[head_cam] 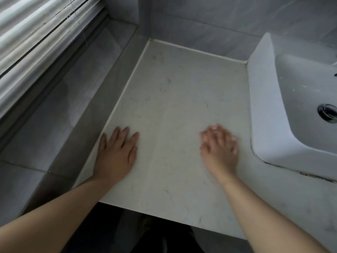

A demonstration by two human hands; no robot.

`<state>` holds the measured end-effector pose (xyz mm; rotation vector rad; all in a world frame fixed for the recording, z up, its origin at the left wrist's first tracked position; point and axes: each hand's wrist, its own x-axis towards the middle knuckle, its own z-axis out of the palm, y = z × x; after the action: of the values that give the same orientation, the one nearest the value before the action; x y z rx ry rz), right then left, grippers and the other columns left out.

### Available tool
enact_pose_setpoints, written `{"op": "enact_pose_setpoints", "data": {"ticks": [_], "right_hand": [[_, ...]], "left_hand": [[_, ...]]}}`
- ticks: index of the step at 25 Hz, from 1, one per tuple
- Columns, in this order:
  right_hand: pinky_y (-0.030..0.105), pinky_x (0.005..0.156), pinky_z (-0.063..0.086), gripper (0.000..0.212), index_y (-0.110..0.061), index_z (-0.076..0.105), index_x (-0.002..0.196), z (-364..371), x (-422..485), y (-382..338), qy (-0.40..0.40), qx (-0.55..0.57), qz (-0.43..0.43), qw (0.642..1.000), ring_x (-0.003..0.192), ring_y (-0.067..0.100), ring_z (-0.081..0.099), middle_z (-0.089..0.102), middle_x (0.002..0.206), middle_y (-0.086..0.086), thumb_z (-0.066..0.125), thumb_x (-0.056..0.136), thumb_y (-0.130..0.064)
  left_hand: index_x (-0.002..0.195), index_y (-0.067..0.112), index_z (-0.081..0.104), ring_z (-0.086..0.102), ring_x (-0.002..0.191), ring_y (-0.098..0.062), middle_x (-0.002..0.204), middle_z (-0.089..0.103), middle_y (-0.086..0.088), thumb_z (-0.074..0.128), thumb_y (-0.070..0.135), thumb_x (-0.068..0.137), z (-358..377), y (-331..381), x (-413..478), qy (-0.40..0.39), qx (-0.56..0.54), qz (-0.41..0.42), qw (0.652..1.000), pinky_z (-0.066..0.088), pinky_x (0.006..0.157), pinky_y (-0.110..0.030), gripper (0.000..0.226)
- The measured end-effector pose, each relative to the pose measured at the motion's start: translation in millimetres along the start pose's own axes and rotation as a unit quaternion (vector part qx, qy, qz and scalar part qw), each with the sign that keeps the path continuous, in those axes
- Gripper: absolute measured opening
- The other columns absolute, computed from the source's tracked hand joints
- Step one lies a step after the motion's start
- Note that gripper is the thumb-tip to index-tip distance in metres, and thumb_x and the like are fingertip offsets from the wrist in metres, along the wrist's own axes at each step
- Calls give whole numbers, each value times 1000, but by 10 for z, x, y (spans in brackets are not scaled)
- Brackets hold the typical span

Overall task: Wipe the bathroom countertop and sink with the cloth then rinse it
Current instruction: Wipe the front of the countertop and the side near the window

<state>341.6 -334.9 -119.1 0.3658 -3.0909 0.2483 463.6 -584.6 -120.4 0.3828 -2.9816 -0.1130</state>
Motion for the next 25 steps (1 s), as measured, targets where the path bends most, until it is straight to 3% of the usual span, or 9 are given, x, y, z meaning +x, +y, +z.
{"op": "enact_pose_setpoints", "data": {"ticks": [2,4,8,10,14,16,19,22,25], "right_hand": [[42,111,19,57,-25,53,134,70,-353,-301,5,-7,-158,987,133,25,42,48,144,2,30,85,-43],[42,107,24,49,-24,54,131,82,-448,-133,6,-27,-235,972,127,24,48,54,138,2,38,87,-40],[39,105,21,54,-18,55,131,-76,-217,664,31,-59,-74,995,122,32,54,56,136,9,35,85,-39],[38,108,18,57,-17,54,133,-124,-240,818,12,-78,-64,995,127,31,50,52,140,9,33,86,-41],[50,110,13,64,-37,36,143,-200,-517,920,-17,-52,-1,999,143,15,20,28,155,-5,28,83,-57],[54,102,25,67,-42,37,141,-189,-561,883,-8,-26,49,998,142,14,21,30,154,-6,26,78,-62],[43,80,42,61,-38,51,131,-134,-417,735,72,-16,52,996,115,28,49,57,127,6,41,75,-60],[34,56,49,48,-25,68,107,-134,-267,779,108,13,48,993,76,34,60,61,85,12,51,73,-53],[35,52,48,29,-17,69,87,-297,-170,767,87,130,93,983,77,35,63,60,81,12,67,77,-44]], "left_hand": [[126,22,57,51,123,-33,132,56,-12,33,37,87,16,214,1,-22,-1,57,998,22,102,-48,48],[126,24,57,50,124,-32,132,56,-10,33,38,87,44,470,9,-42,-3,99,994,22,104,-50,48],[126,22,58,48,126,-32,133,56,-9,33,37,86,40,688,19,-68,-9,85,994,28,101,-62,50],[125,21,58,47,127,-33,132,56,-10,33,37,85,32,688,7,-73,-19,80,994,29,100,-64,50],[123,19,59,45,127,-35,131,55,-12,33,36,82,15,783,46,-90,-27,60,994,26,99,-67,51],[124,18,58,43,129,-36,133,54,-12,29,36,83,23,962,126,-102,-37,63,992,24,100,-68,54],[139,26,42,18,143,-29,150,33,-4,11,43,83,72,1335,248,-109,-56,56,991,3,108,-63,66],[145,30,23,-4,144,-29,157,10,1,16,41,93,90,1620,354,-131,-45,-8,990,-8,109,-60,53],[146,29,18,-9,143,-32,158,4,-1,25,39,96,82,1774,410,-144,-45,-40,988,-8,109,-61,52]]}}
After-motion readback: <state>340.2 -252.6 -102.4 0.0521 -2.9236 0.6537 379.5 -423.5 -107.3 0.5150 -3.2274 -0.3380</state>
